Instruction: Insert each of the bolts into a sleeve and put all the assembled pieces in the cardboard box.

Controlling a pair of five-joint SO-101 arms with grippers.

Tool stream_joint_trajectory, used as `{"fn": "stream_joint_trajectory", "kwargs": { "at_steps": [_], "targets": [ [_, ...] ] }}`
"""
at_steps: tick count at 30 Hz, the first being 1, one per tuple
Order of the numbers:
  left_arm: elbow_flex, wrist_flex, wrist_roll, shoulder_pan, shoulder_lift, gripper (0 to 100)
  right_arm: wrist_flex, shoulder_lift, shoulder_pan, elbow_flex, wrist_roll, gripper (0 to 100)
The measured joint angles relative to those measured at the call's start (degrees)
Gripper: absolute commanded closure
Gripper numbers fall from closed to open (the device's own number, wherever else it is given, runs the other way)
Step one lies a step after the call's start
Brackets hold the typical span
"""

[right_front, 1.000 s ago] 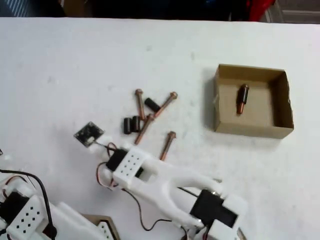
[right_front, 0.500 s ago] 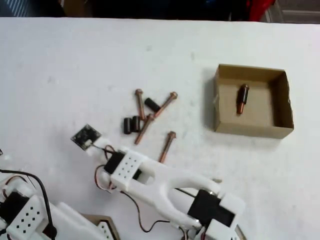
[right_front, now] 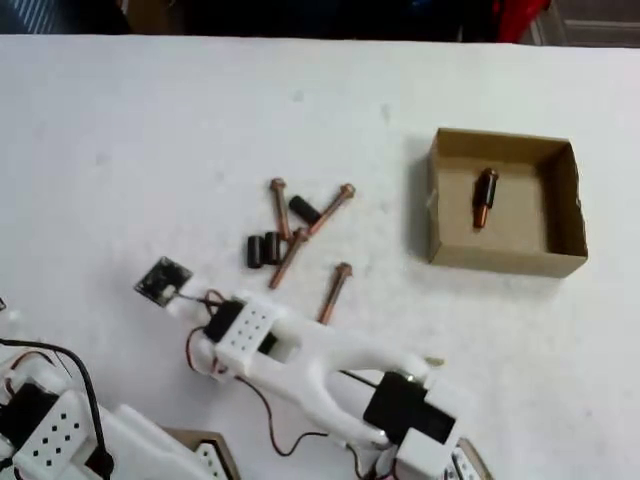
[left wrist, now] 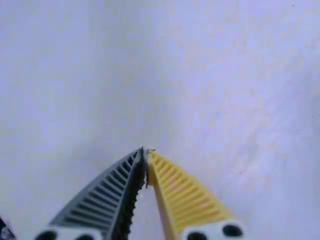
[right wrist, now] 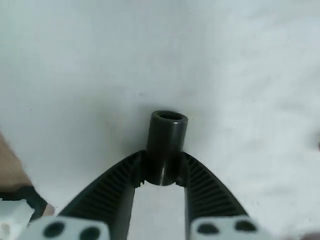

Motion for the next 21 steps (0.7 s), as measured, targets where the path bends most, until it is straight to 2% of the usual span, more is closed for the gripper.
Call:
{"fn": "stream_joint_trajectory", "kwargs": {
  "at_steps": [5, 9, 21],
  "targets": [
    [0.0, 0.0, 0.0, 0.0, 0.0, 95, 1.1, 0.1, 5.1, -0.6, 2.8, 98.1],
    [0.0, 0.0, 0.0, 0.2, 0.0, 95, 6.5, -2.7, 9.7, -2.9, 3.3, 98.1],
    [0.0, 1.4, 0.0, 8.7, 0.0, 95, 17.7, -18.1, 27.3, -3.5, 3.3, 98.1]
  ]
}}
